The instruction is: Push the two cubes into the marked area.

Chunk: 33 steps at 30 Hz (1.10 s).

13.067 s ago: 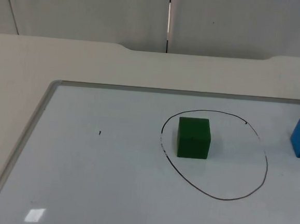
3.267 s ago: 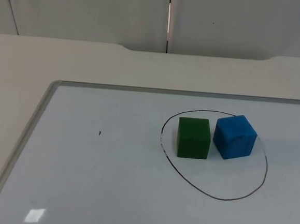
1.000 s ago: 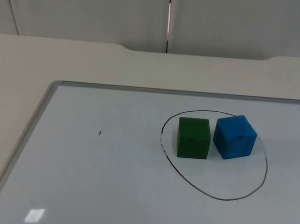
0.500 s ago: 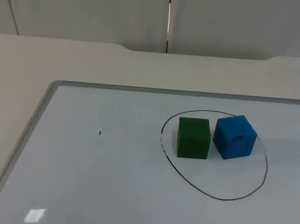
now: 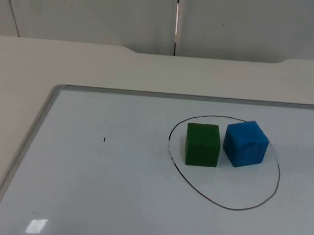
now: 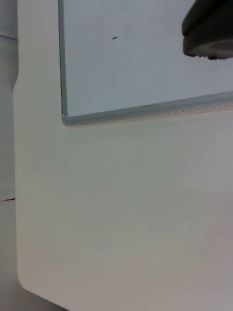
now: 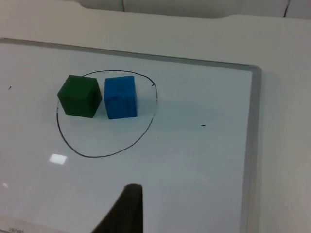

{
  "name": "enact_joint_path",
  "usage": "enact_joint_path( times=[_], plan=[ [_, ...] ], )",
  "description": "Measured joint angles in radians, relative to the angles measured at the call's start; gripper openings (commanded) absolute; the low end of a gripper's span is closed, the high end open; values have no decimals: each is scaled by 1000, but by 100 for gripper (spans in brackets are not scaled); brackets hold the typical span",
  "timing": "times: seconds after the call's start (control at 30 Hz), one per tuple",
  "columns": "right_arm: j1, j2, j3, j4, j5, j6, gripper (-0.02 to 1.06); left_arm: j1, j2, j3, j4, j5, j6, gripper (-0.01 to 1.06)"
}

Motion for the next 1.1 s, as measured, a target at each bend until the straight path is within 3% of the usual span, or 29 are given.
enact_joint_path(
  times=[0.47,1.1],
  plan=[
    [-91,0,0,2,-4,2,105,0,0,0,0,0,0,0],
    [-94,0,0,2,-6,2,105,0,0,0,0,0,0,0]
  ],
)
